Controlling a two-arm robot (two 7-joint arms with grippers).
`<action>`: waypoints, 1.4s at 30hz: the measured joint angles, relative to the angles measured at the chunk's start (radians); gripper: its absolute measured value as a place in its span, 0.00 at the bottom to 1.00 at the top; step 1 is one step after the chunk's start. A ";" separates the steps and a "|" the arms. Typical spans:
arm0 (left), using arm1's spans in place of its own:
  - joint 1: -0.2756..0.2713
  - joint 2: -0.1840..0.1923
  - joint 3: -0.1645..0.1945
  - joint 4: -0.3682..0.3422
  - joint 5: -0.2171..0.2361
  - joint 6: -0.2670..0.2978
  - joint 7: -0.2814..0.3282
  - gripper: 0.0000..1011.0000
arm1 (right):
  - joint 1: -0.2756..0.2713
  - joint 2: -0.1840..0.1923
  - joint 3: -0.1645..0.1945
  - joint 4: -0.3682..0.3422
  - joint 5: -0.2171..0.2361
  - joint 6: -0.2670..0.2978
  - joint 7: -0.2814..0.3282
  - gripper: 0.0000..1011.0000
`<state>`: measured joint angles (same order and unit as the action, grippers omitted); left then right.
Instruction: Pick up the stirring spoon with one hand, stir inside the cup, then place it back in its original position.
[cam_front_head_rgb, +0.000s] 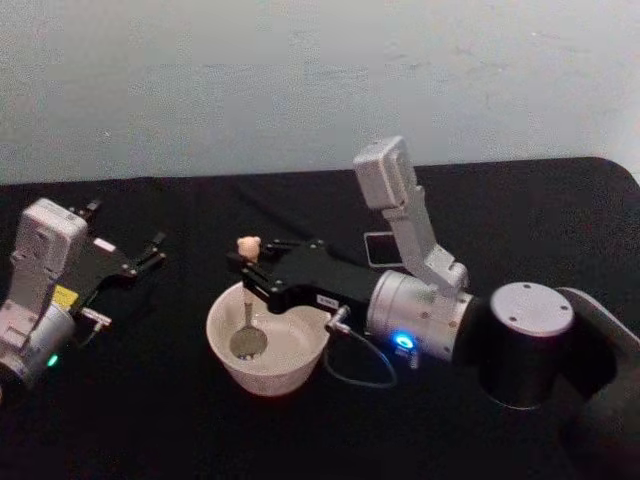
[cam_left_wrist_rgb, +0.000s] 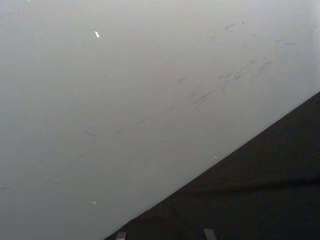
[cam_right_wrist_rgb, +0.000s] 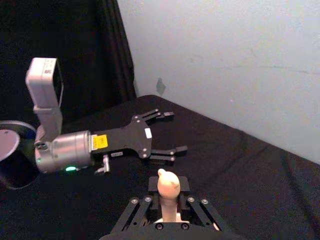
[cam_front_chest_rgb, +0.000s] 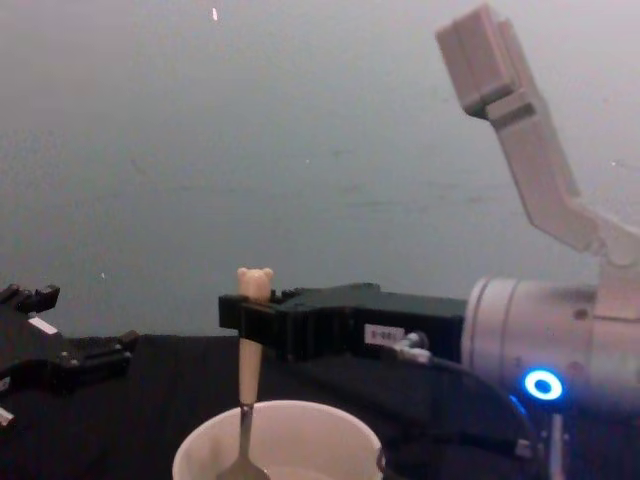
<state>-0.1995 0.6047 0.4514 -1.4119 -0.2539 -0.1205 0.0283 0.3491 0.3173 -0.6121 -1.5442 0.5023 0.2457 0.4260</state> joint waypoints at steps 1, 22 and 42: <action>0.000 0.000 0.000 0.000 0.000 0.000 0.000 0.99 | 0.004 -0.006 -0.002 0.007 -0.002 0.000 -0.003 0.22; 0.000 0.000 0.000 0.000 0.000 0.000 0.000 0.99 | 0.024 -0.045 0.040 0.086 -0.052 -0.024 -0.052 0.22; 0.000 0.000 0.000 0.000 0.000 0.000 0.000 0.99 | -0.059 0.064 0.066 -0.054 -0.002 0.009 0.015 0.22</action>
<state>-0.1996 0.6047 0.4514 -1.4120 -0.2539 -0.1205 0.0283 0.2905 0.3811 -0.5462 -1.5983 0.5004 0.2551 0.4406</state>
